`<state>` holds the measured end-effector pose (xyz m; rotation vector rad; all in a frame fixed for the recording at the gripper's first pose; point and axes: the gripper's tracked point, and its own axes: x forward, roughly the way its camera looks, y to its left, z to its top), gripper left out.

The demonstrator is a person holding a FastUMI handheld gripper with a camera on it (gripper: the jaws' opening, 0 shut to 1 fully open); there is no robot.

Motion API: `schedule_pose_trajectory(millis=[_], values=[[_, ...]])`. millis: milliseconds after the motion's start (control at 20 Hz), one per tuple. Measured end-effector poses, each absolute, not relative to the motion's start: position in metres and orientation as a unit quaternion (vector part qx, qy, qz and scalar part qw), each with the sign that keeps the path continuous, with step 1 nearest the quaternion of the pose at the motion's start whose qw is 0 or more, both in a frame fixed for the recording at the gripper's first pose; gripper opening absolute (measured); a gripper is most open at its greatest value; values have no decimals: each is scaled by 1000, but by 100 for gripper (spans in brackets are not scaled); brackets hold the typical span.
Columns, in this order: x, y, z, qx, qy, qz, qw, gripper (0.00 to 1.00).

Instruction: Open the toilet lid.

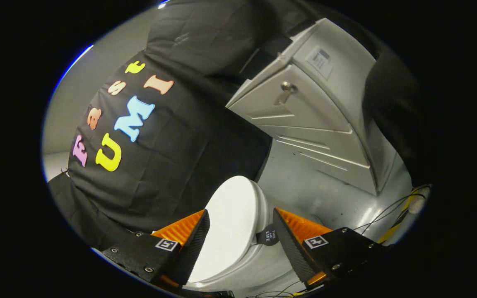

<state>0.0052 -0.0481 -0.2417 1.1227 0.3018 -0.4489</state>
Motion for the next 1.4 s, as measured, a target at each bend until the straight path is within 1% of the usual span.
schedule_pose_trajectory(millis=[200,250,300,350,500,650,800,900,950,1000,1100,1150,1250,1400], values=[[8,-31,-269,559,170,-209,784,94],[10,-27,-275,569,177,-207,776,92],[9,-24,-286,573,186,-214,769,86],[10,-23,-293,581,191,-215,762,77],[7,-25,-304,598,190,-230,744,67],[12,-17,-311,616,194,-217,732,66],[14,-17,-317,626,188,-205,729,59],[21,-15,-311,639,178,-201,721,57],[23,-17,-311,645,175,-203,716,49],[24,-19,-312,650,172,-205,712,47],[20,-18,-322,651,182,-213,706,41],[20,-19,-322,655,178,-208,704,25],[20,-20,-321,661,175,-198,702,16],[23,-20,-321,672,166,-196,695,9]])
